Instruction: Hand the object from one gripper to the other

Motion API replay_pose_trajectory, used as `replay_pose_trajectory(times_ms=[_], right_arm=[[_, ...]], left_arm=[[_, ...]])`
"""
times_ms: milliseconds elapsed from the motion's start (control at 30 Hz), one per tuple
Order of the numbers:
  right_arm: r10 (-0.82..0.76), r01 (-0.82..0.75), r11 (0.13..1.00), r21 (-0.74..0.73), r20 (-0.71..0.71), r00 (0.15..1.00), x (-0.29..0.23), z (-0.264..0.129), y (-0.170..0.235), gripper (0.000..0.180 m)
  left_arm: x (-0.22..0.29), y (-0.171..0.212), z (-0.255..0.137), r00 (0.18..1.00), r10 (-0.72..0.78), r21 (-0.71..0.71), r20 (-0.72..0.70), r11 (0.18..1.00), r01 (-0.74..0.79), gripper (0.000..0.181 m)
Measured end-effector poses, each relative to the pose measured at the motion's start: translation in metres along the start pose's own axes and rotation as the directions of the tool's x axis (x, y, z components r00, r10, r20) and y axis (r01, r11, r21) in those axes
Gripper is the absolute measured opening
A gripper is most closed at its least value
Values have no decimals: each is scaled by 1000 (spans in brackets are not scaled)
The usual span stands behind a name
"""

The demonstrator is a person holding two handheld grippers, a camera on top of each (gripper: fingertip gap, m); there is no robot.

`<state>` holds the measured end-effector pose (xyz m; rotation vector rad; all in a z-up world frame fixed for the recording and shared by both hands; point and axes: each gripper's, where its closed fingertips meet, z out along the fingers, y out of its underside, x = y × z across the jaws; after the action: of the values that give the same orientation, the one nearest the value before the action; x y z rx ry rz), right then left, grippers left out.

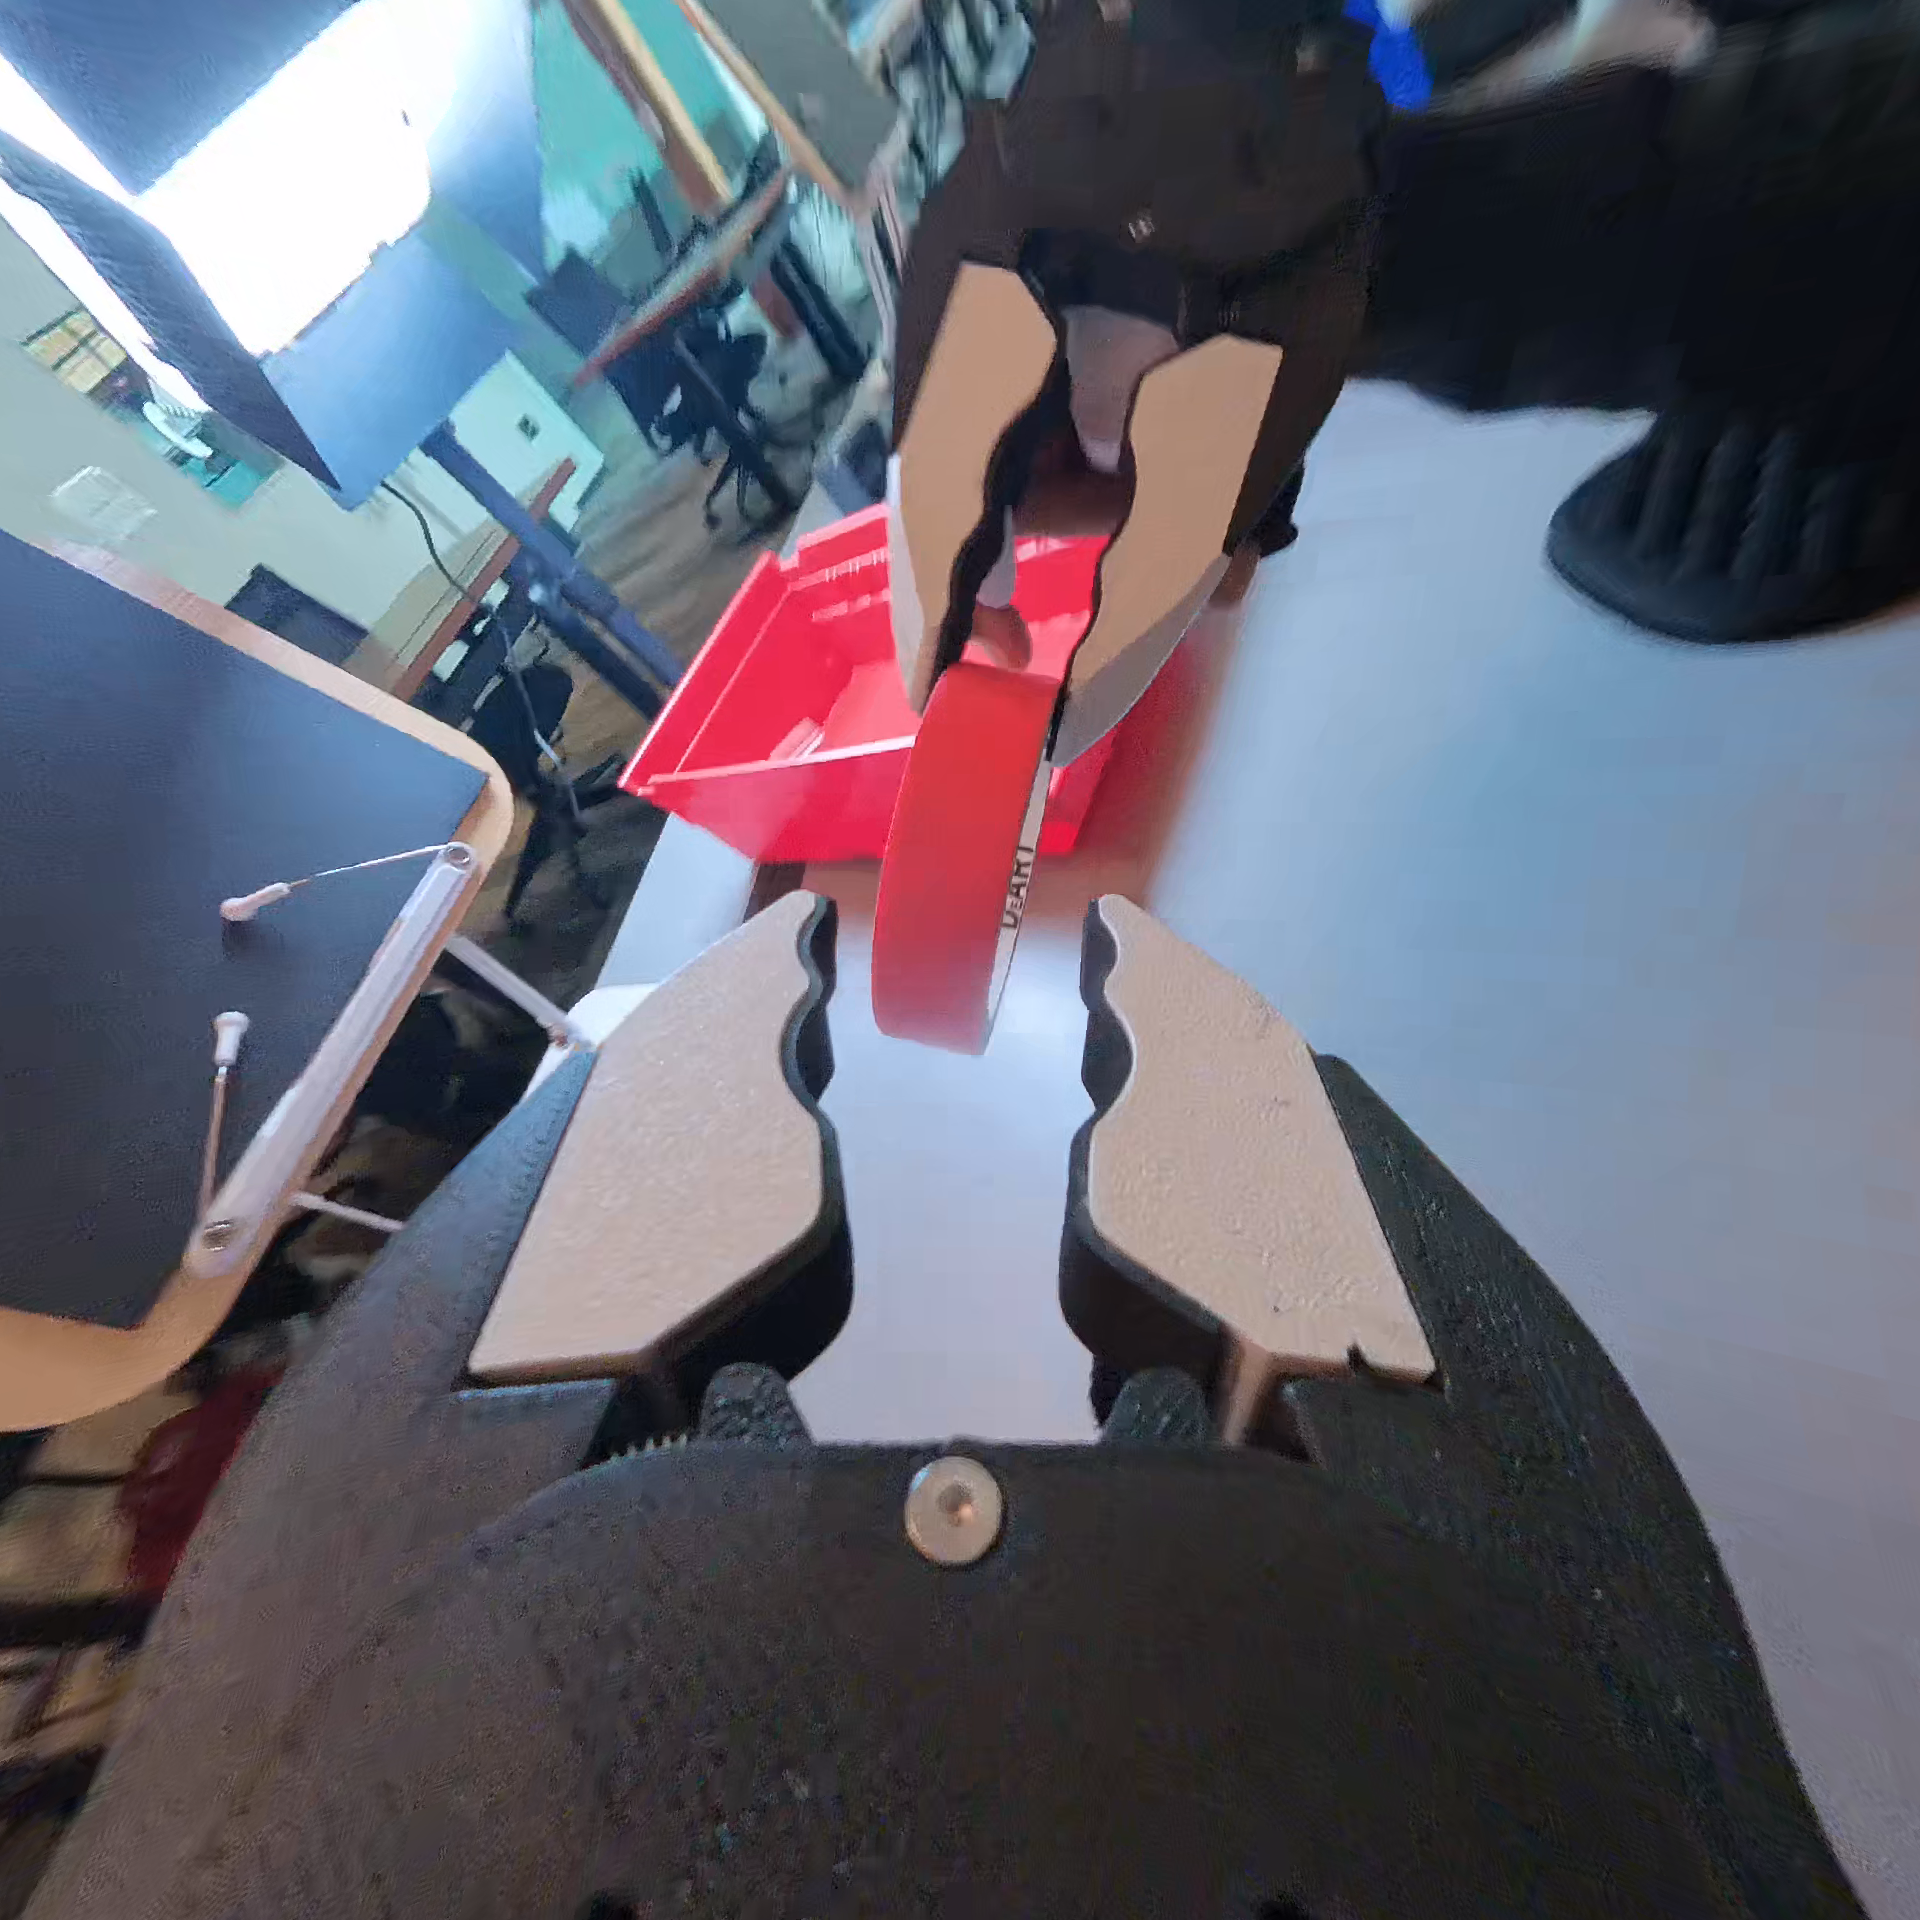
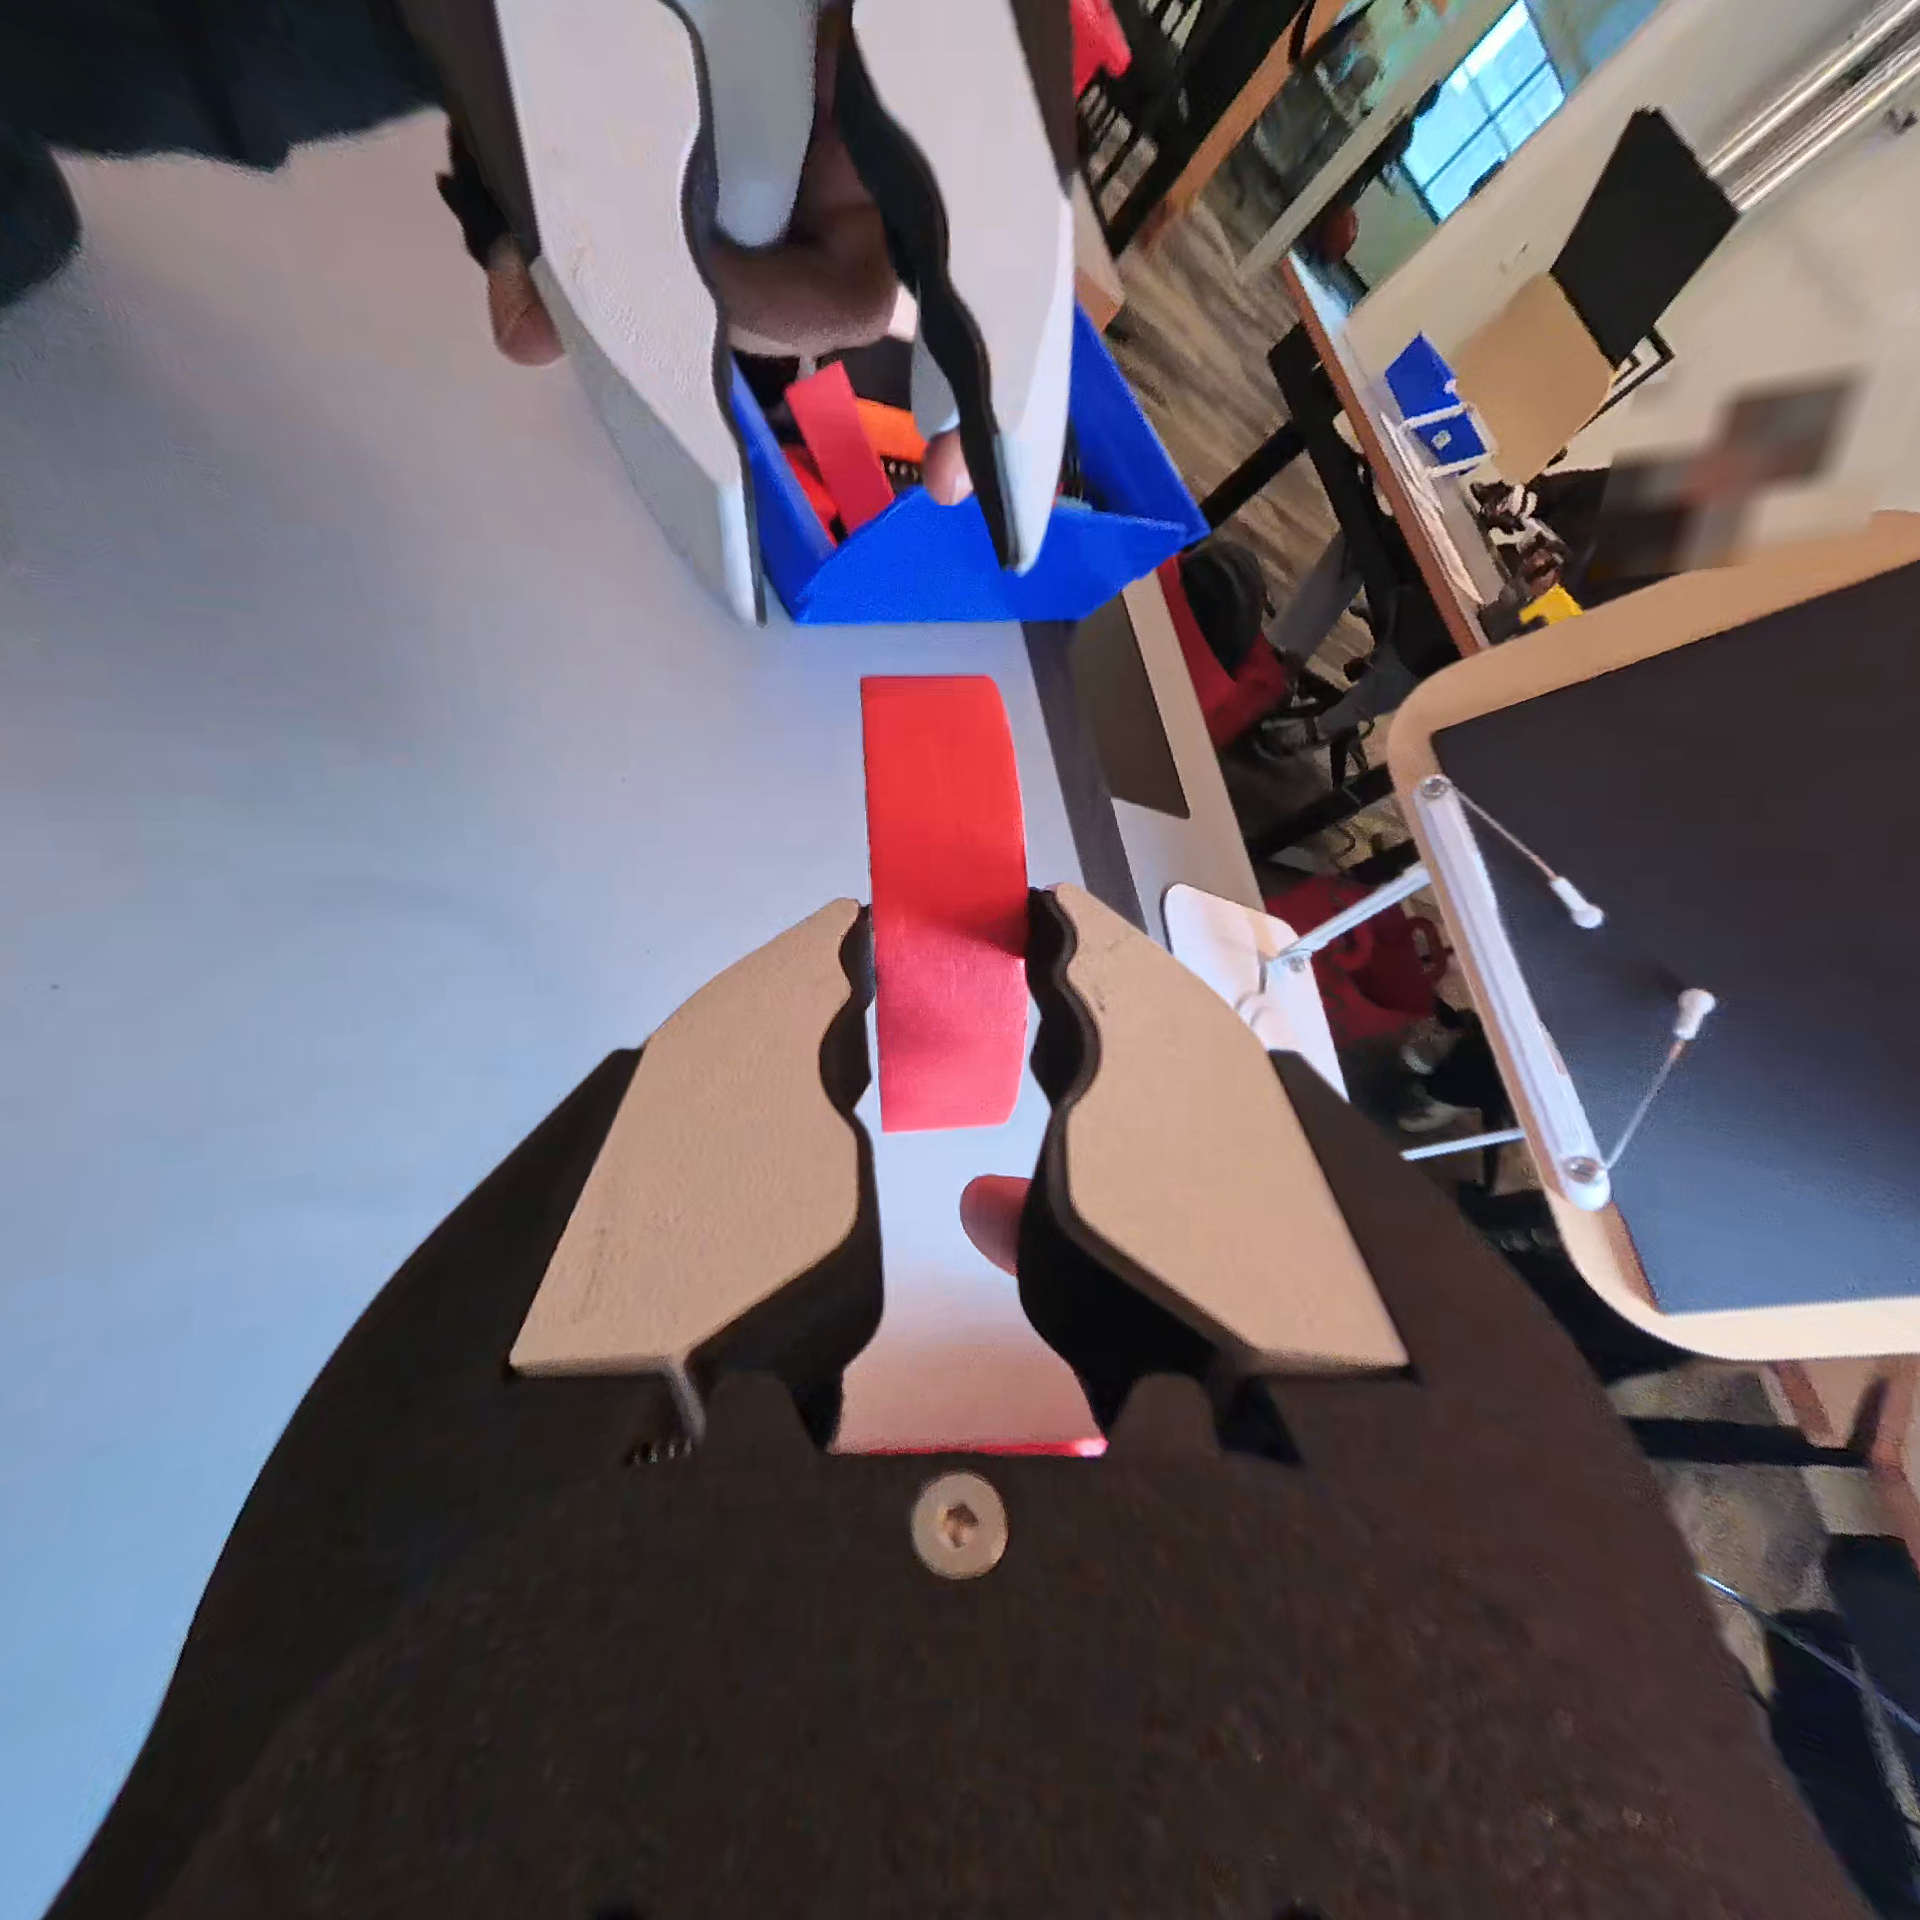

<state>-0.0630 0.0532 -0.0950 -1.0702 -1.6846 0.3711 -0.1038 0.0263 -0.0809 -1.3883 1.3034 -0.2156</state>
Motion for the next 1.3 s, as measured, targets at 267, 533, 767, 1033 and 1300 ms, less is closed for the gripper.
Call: replay_pose_trajectory(times_ms=[267, 533, 767, 1033, 1300], right_arm=[[-71, 73, 997, -36, 48, 996, -22, 20, 1, 28], [80, -71, 989, 129, -70, 994, 16, -2, -12, 50], [157, -122, 980, 158, -231, 960, 46, -5, 0, 30], [283, -250, 952, 178, -199, 938, 41, 10, 1, 23], [346, -305, 935, 183, -274, 897, 56, 4, 3, 14]], left_arm=[[15, 30, 33, 979, 203, -223, 28, 956, -192, 29], [-18, 0, 5, 994, -68, 89, 89, 994, 60, 28], [-47, -7, -7, 933, -334, 234, 132, 925, 298, 28], [-44, -14, -1, 916, -385, 285, 111, 896, 342, 28], [-44, -7, 7, 887, -449, 253, 106, 875, 413, 28]])
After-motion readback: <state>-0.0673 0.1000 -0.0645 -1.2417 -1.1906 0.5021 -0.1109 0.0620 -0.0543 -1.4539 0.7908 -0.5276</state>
